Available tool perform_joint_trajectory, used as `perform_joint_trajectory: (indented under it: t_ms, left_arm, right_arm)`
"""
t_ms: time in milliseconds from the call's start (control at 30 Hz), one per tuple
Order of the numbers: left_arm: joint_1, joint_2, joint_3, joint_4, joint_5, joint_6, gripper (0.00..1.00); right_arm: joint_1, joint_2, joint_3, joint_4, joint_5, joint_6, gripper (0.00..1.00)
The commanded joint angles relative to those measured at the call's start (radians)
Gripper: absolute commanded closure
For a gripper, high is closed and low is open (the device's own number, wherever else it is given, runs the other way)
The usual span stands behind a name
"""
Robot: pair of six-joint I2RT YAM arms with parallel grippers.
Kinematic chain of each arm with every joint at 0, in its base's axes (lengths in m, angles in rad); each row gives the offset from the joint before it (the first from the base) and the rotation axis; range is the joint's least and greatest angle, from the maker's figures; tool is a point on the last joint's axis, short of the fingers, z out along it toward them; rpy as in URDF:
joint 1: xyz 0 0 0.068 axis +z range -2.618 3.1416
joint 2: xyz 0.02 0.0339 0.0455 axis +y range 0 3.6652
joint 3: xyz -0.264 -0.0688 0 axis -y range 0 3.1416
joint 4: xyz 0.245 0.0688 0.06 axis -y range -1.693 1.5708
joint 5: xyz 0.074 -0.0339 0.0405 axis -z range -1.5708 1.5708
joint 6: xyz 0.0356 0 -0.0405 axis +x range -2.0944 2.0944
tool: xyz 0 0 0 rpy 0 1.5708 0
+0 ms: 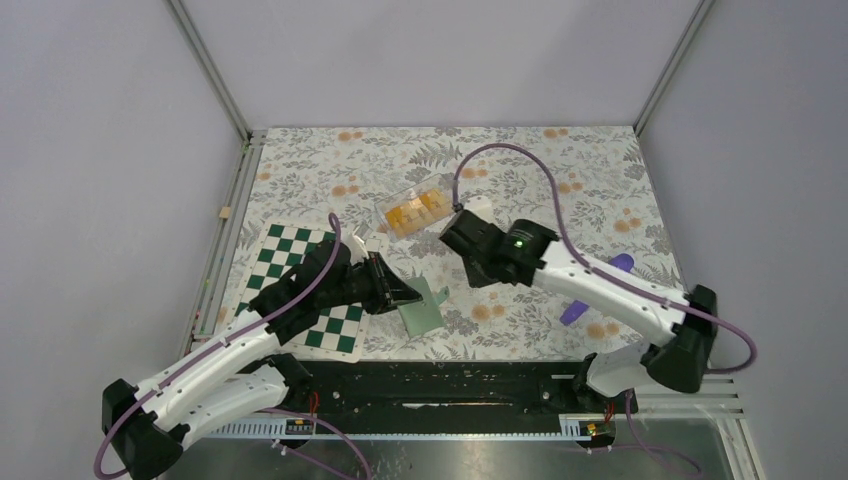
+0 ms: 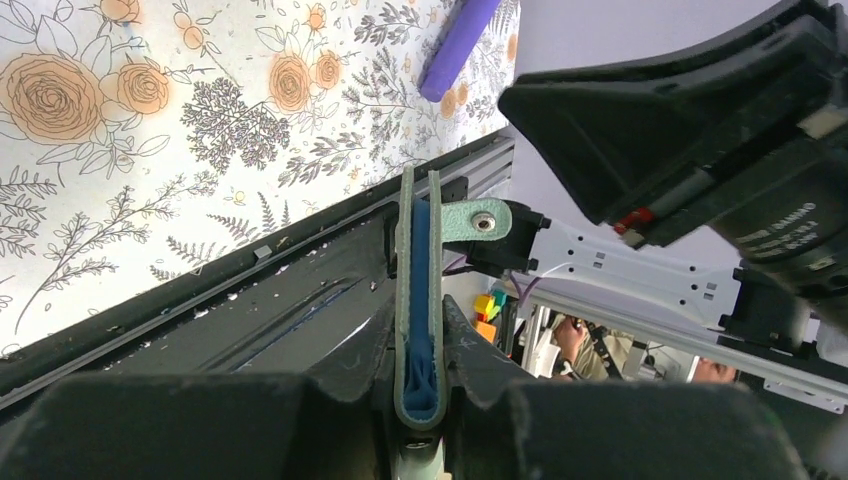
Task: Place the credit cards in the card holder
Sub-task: Open the card holder.
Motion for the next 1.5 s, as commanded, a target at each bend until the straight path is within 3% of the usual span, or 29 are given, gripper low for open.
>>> perform_joint_trajectory:
  t_ms: [0,133,200,300,400,667,833,1067,1300,1467]
  left_arm:
    - [-0.003,0.001,0.052,0.023,0.046,0.075,1.00]
    - [-0.003,0.031,0.067,0.026,0.078,0.131,1.00]
    - [-0.004,0.047,0.074,0.028,0.097,0.149,1.00]
    - [-0.005,0.064,0.087,0.028,0.118,0.166,1.00]
    - [-0.006,0.065,0.091,0.028,0.121,0.172,1.00]
    - [-0.005,0.040,0.084,0.007,0.108,0.175,1.00]
    - [-0.006,0.039,0.078,-0.018,0.094,0.175,1.00]
    - [-0.006,0.056,0.092,-0.062,0.073,0.180,1.00]
    - [-0.005,0.046,0.095,-0.069,0.070,0.180,1.00]
    - [-0.005,0.044,0.100,-0.113,0.053,0.198,1.00]
  right_arm:
    - [-0.060,-0.154,-0.090,0.134,-0.270,-0.104,0.73]
    - [-0.082,-0.226,-0.146,0.203,-0.437,-0.103,0.65]
    - [-0.082,-0.249,-0.169,0.246,-0.520,-0.075,0.56]
    - [-0.082,-0.258,-0.198,0.323,-0.640,-0.040,0.52]
    - [-0.082,-0.231,-0.214,0.357,-0.684,-0.013,0.36]
    - [-0.082,-0.170,-0.206,0.372,-0.730,0.015,0.39]
    - [-0.082,-0.218,-0.209,0.403,-0.765,0.021,0.26]
    - [-0.061,-0.199,-0.202,0.393,-0.748,0.031,0.16]
    - [0.011,-0.059,-0.088,0.220,-0.533,0.011,0.19]
    - [0.019,-0.032,-0.064,0.196,-0.501,0.019,0.36]
